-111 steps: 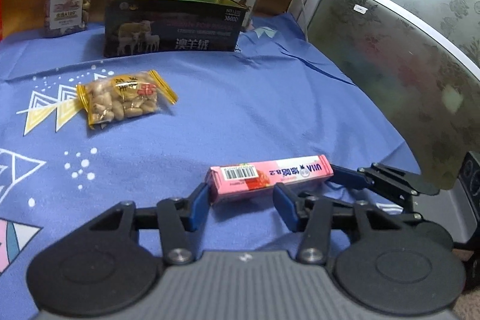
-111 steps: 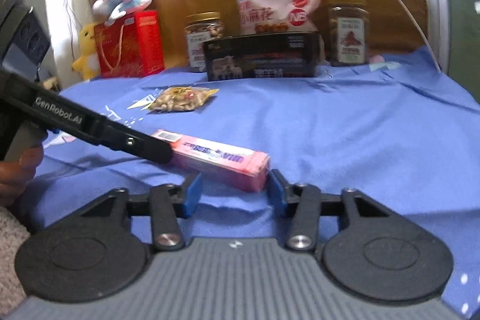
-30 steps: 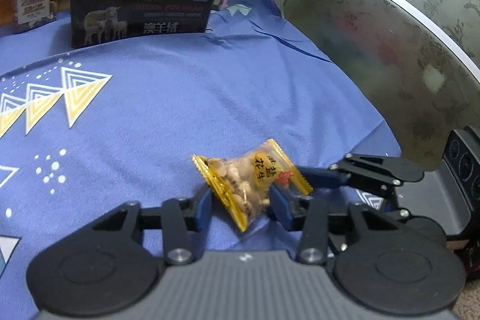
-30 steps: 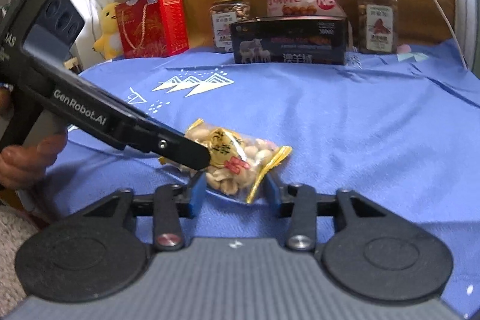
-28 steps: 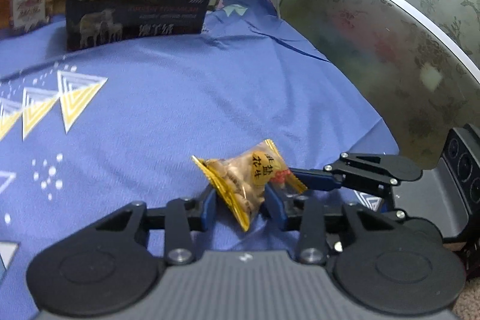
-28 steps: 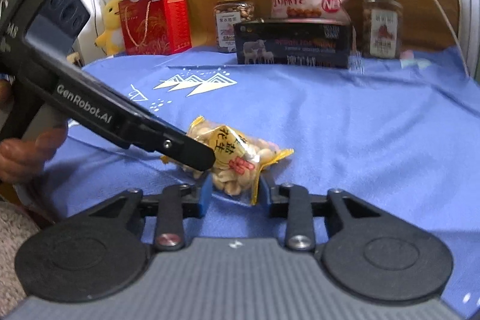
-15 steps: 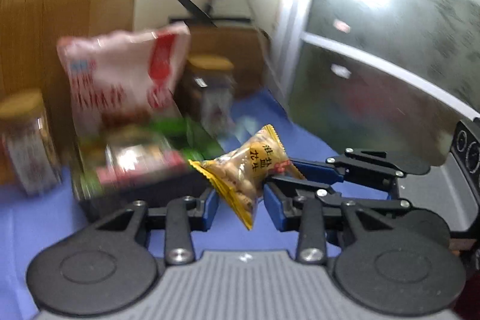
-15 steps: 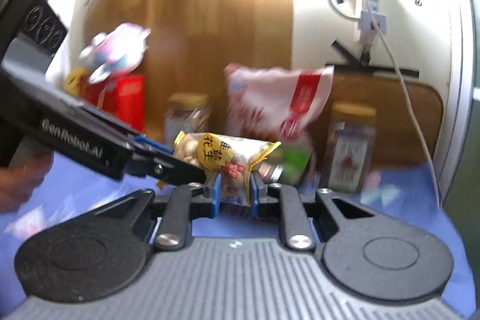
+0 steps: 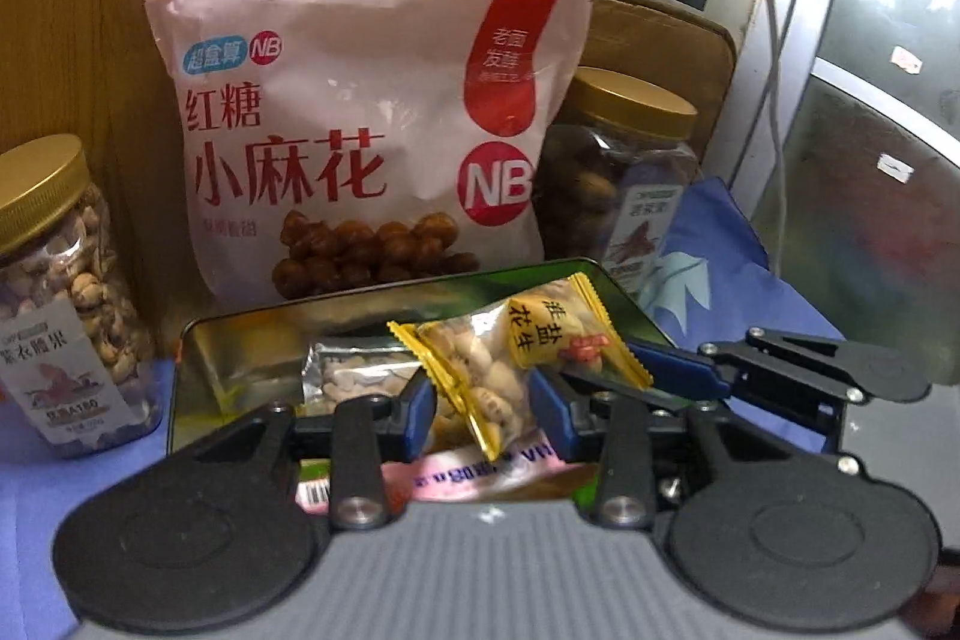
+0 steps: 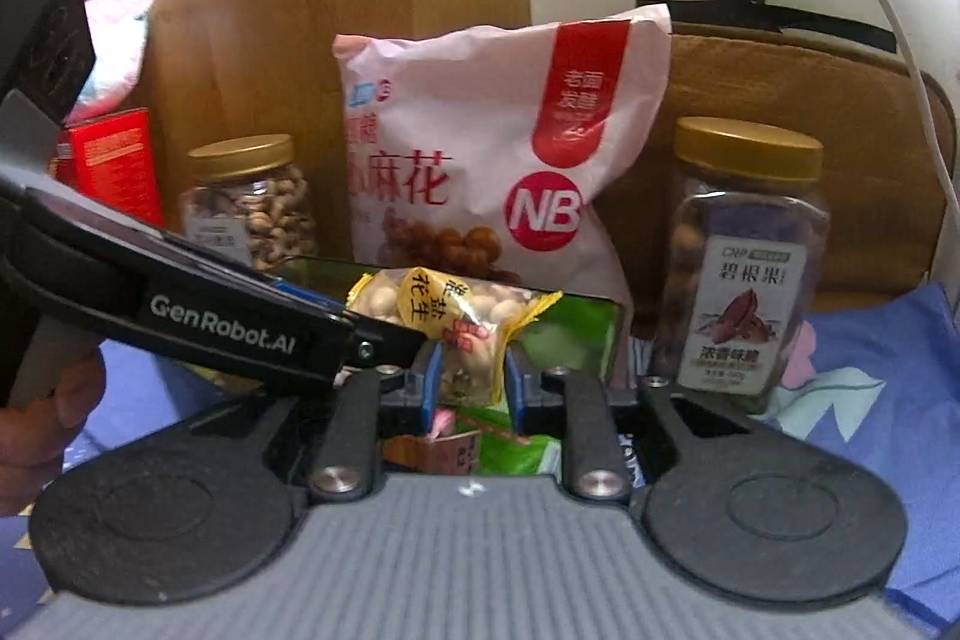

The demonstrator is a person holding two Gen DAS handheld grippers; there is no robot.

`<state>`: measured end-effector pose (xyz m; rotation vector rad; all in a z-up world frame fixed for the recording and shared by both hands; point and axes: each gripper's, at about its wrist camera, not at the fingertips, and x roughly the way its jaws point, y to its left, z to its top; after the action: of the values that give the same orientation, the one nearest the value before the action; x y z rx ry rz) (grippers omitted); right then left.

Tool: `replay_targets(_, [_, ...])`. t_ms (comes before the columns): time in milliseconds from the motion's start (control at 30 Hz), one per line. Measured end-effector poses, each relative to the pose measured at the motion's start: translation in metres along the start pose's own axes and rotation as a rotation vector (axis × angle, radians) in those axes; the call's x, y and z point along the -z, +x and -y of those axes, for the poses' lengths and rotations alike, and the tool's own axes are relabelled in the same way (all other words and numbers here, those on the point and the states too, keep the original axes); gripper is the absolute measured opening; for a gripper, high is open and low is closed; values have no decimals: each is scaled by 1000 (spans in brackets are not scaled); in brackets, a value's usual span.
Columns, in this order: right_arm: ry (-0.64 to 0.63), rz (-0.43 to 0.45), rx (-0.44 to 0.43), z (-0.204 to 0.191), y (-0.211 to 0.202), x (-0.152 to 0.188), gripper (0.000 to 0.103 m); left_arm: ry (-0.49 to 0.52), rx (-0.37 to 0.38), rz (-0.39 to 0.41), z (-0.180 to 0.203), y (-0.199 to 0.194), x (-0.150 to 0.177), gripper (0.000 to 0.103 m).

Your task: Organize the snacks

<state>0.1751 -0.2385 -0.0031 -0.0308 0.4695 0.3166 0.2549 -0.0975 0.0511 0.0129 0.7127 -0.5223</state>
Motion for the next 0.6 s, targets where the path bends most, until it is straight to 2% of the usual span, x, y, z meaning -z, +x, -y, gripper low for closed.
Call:
replay_targets(67, [9, 0, 5, 1, 2, 2, 41, 1, -44, 6, 2, 2, 0, 36])
replay_targets(100, [12, 6, 3, 0, 1, 3, 43, 0, -77, 8, 4, 2, 0, 37])
replay_targets(267, [-3, 43, 34, -9, -16, 4, 43, 12, -187, 25, 15, -14, 5, 36])
replay_targets(400, [56, 66, 21, -16, -45, 11, 43, 24, -246, 35, 34, -41, 19, 37])
replay_targets(600, [202, 65, 18, -26, -93, 34, 44, 48, -292, 62, 59, -92, 57, 45])
